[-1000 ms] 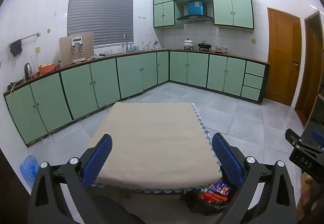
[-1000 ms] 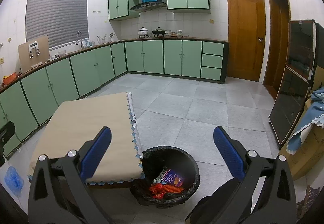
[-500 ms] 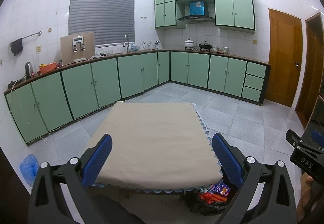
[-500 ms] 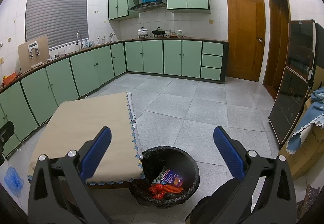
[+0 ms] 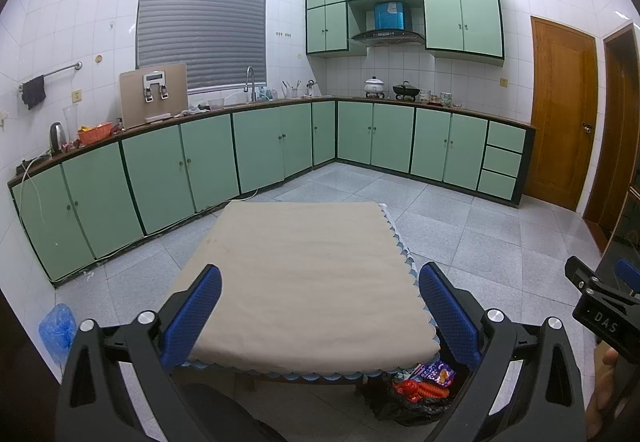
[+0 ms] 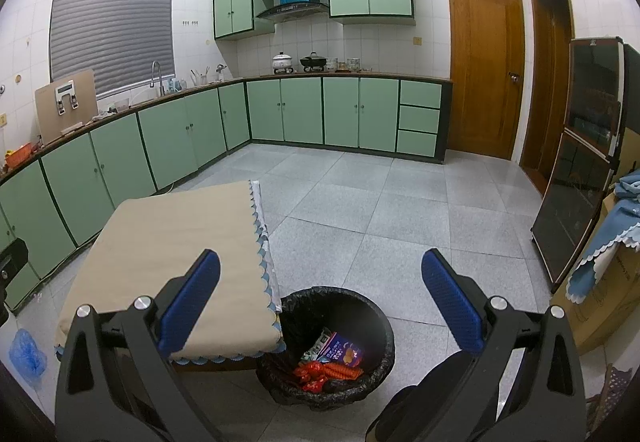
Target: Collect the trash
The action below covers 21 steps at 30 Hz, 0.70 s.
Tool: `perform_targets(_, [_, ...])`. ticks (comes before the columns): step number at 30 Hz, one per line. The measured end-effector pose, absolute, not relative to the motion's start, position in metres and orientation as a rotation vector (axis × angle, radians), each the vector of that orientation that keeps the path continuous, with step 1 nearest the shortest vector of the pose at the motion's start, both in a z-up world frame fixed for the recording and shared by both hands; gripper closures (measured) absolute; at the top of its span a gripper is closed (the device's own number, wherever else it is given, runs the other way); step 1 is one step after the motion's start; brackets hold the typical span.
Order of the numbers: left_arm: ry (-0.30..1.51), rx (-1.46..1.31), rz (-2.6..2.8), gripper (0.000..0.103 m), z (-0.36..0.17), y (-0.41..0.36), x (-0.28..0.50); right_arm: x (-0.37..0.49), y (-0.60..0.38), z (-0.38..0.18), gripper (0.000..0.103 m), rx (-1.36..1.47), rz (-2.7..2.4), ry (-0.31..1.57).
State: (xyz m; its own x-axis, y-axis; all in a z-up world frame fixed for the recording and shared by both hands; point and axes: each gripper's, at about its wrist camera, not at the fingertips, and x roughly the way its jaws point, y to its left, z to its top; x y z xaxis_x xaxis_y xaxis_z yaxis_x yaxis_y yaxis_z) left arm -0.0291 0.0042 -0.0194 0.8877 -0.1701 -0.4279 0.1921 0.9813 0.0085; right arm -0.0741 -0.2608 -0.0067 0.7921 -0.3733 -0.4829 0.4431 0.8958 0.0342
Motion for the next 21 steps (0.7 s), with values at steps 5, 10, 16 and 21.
perform_targets(5, [0.440,0.052,-0.188,0.006,-0.0192,0.0043,-0.0282,-0.0740,-0.2612,-0.0064,0.005,0.148,-0.440,0.488])
perform_targets(10, [0.441,0.050,-0.188,0.006,-0.0190,0.0051,-0.0280,-0.0741,-0.2612,-0.0066,0.005,0.148,-0.441,0.488])
perform_targets(16, [0.436,0.053,-0.176,0.006,-0.0191,0.0056,-0.0285,-0.0741,-0.2605,-0.0075,0.005,0.149,-0.441,0.488])
perform_targets(21, [0.435,0.054,-0.181,0.006,-0.0192,0.0046,-0.0288,-0.0743,-0.2606,-0.0072,0.005,0.150,-0.440,0.487])
